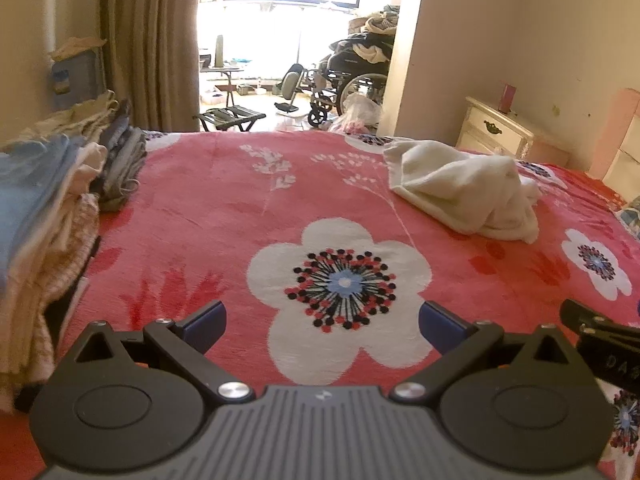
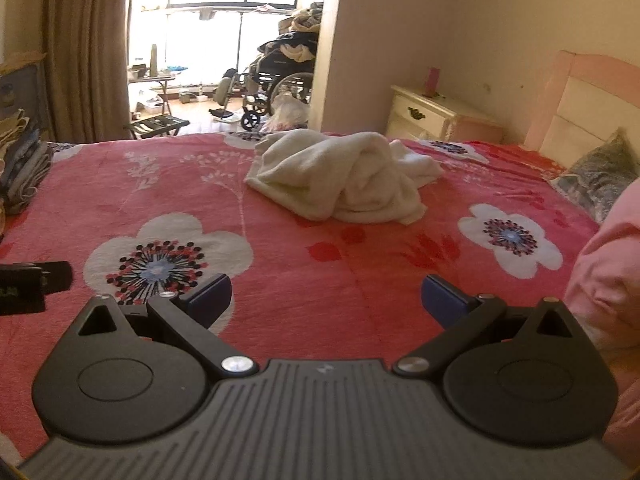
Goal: Fold clothes
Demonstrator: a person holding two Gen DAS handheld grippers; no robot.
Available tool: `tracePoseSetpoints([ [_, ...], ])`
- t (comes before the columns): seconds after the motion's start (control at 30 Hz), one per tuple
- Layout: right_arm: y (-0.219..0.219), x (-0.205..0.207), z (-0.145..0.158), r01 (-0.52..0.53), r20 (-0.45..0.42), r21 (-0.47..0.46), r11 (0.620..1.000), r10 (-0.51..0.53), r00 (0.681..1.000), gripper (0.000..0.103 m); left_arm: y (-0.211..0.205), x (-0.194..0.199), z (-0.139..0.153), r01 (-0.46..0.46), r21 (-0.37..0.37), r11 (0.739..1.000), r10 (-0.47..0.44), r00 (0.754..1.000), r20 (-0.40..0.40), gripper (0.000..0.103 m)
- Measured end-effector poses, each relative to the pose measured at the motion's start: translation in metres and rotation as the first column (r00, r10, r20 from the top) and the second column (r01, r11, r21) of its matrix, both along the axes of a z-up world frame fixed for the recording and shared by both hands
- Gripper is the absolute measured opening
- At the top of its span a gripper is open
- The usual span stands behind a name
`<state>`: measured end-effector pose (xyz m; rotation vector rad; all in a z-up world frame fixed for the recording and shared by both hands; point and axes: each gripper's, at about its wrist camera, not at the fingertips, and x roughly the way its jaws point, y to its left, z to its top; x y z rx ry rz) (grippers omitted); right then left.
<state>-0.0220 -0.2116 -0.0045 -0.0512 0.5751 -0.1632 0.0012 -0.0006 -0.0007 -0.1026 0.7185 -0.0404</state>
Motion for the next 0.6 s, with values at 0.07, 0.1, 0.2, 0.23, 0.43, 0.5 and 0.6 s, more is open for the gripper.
tracePoseSetpoints([
  [0.07,0.000,-0.001,0.002,0.005,0.001,0.004,1.000,-0.005,1.000,0.102,0.001,0.003,0.000,-0.003,0.003,1.000,0.003,1.000,-0.006,0.103],
  [0.1,-0.001,-0.001,0.003,0.007,0.002,0.006,1.000,-0.007,1.000,0.102,0.003,0.001,0.004,-0.009,0.004,1.000,0.009,1.000,0.009,0.103],
  [0.2,-0.001,-0.002,0.007,0.015,0.004,0.011,1.000,-0.015,1.000,0.102,0.004,-0.015,0.019,-0.021,0.027,0.999,0.020,0.998,0.052,0.103],
  [0.23,-0.001,-0.002,0.008,0.017,0.005,0.013,1.000,-0.017,1.000,0.102,0.002,-0.015,0.020,-0.020,0.039,0.999,0.018,0.999,0.046,0.103],
  [0.43,0.000,-0.002,0.013,0.059,-0.030,0.019,0.998,-0.058,0.998,0.102,-0.008,-0.011,0.017,-0.013,0.080,0.997,0.010,0.999,0.037,0.103],
  [0.5,-0.003,-0.002,0.011,0.067,-0.034,0.026,0.997,-0.066,0.997,0.102,-0.012,-0.011,0.017,-0.003,0.086,0.996,0.000,0.999,0.034,0.103],
  [0.6,-0.007,-0.002,0.009,0.079,-0.042,0.029,0.996,-0.077,0.996,0.102,-0.015,-0.010,0.014,0.011,0.077,0.997,-0.013,0.999,0.033,0.101],
])
